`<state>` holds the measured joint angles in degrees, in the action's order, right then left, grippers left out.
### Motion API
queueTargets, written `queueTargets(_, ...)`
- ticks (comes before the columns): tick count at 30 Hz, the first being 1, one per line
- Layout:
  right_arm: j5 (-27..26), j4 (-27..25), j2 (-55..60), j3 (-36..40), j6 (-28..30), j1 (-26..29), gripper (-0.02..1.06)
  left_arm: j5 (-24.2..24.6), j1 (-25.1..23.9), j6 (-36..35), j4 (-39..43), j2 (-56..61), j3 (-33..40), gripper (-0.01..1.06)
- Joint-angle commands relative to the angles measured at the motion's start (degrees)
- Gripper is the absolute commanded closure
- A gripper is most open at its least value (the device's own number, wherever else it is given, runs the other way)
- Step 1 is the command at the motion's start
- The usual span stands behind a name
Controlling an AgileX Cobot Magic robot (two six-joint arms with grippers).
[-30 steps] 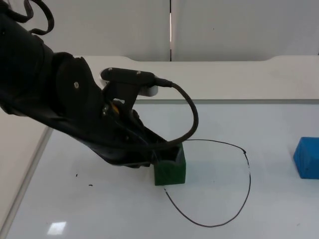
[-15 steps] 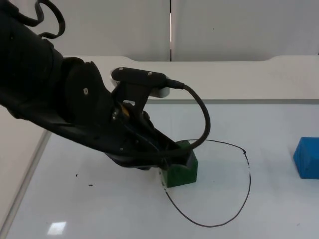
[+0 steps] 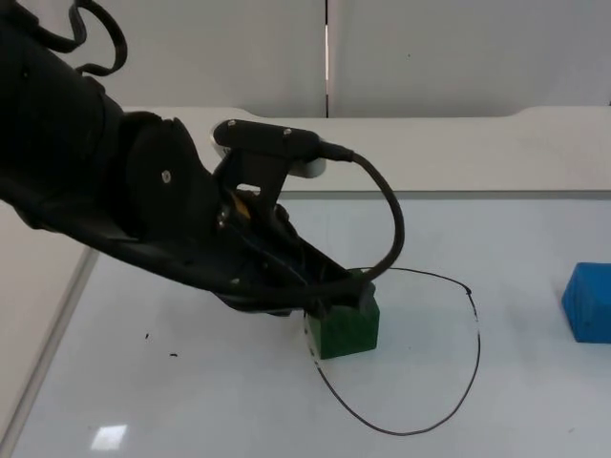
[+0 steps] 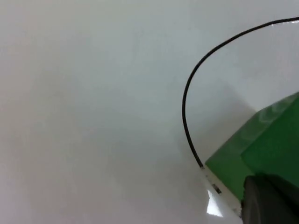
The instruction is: Push the two cubes into the marked area.
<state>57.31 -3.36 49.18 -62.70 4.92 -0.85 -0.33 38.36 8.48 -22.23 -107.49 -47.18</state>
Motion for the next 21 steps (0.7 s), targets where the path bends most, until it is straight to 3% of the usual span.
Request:
queueTargets(1,0.42,0.11,-0.07,-0.37,-0.02,0.25,0.02,-0.45,0.28,0.1,-0.29,-0.91,-0.15,1.05)
queueTargets(7,0.42,0.11,-0.07,-0.37,-0.02,0.25,0.02,-3.17,0.42,0.1,-0.29,-5.12,-0.15,1.05)
queueTargets(21,0.41,0.22,-0.07,-0.37,-0.02,0.25,0.02,-3.76,1.75,0.25,1.9,-4.8,-0.15,1.05)
